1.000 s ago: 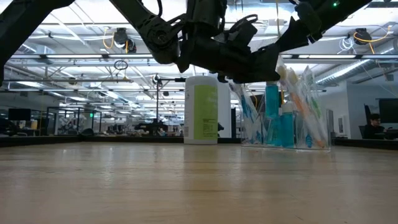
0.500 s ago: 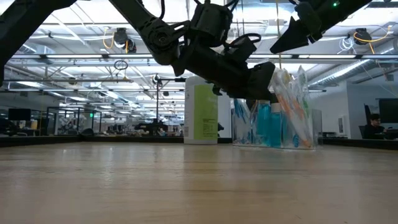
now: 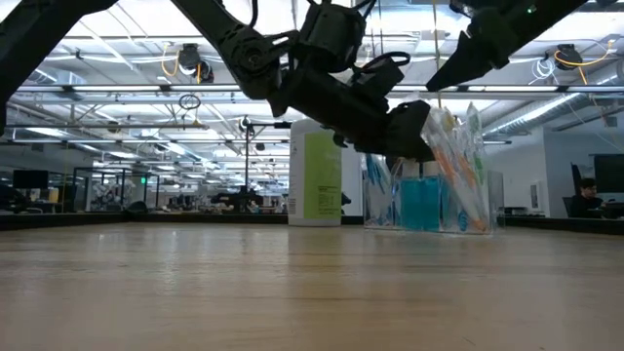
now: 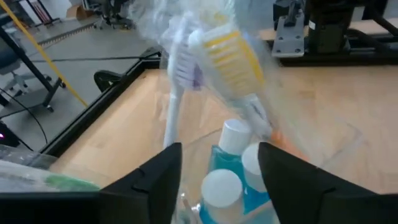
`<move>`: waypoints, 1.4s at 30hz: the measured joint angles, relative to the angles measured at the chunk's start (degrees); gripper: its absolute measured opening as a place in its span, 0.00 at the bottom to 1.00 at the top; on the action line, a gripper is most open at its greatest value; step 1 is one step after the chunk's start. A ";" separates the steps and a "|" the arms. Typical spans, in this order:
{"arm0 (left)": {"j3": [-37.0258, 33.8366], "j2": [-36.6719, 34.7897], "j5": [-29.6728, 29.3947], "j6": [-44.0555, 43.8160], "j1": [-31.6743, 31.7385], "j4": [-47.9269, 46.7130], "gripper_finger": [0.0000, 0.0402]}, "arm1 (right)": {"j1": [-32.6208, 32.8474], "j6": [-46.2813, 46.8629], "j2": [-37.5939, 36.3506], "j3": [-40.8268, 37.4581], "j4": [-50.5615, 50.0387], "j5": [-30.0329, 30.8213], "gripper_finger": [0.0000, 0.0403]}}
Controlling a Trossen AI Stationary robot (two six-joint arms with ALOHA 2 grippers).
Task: Pick & Place toothbrushing station
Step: Return to Home Position
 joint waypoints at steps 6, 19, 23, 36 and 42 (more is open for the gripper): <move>0.04 -7.11 0.16 0.00 -0.70 -10.49 0.62 | 0.01 -3.71 2.27 0.00 1.20 -0.02 0.25; 0.04 -29.08 3.35 -3.58 3.50 -42.86 0.62 | 0.02 -4.14 1.98 0.00 3.87 0.05 0.05; -2.89 -36.25 3.44 -4.53 4.75 -47.22 0.62 | 0.30 -3.94 0.81 0.00 3.00 -0.38 0.01; -31.75 -67.83 4.37 -3.34 5.98 -39.32 0.61 | 2.37 -10.72 -16.19 -11.50 7.68 -18.70 0.00; -44.68 -83.07 7.73 -0.96 4.67 -33.37 0.61 | 1.73 -9.25 -30.36 -19.96 11.21 -23.89 0.00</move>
